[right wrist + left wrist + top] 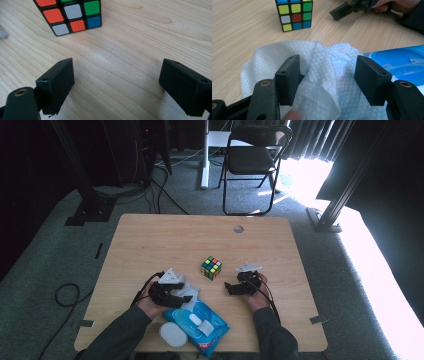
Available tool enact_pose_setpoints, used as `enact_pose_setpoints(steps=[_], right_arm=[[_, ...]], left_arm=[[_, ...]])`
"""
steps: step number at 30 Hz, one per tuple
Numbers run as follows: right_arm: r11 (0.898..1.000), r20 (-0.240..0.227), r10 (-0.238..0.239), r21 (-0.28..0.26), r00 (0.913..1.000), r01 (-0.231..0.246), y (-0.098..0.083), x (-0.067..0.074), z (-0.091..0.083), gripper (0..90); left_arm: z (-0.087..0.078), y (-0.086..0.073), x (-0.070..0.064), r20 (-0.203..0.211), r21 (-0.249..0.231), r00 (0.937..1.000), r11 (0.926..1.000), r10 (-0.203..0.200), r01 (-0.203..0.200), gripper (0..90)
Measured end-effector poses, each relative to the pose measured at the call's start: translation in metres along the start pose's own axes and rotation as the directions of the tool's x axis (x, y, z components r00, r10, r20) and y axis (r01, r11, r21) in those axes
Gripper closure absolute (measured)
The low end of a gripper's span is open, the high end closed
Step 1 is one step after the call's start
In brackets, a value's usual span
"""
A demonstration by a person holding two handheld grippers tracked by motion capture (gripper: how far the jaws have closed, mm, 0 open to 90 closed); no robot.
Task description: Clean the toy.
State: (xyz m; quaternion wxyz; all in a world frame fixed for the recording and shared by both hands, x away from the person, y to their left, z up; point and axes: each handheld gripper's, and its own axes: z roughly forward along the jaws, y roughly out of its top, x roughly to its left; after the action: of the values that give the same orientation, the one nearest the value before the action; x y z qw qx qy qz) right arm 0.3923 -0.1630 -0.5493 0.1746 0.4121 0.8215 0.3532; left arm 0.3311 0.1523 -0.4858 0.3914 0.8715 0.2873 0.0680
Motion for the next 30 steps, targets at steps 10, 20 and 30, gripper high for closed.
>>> enact_pose_setpoints(steps=[10,20,30], right_arm=[[1.000,0.000,0.000,0.000,1.0000,0.000,0.000,0.000,0.000,12.6],[1.000,0.000,0.001,0.000,1.0000,-0.001,0.000,0.000,0.000,12.6],[1.000,0.000,0.001,0.000,1.0000,-0.001,0.000,0.000,0.000,12.6]], left_arm=[[-0.006,0.000,0.008,0.004,-0.001,0.9988,0.9988,-0.050,0.050,66.6],[-0.017,-0.005,0.022,-0.093,-0.016,0.9914,0.9958,-0.092,0.091,87.0],[-0.021,-0.017,0.042,-0.307,0.019,0.9449,0.9919,-0.113,0.125,86.8]])
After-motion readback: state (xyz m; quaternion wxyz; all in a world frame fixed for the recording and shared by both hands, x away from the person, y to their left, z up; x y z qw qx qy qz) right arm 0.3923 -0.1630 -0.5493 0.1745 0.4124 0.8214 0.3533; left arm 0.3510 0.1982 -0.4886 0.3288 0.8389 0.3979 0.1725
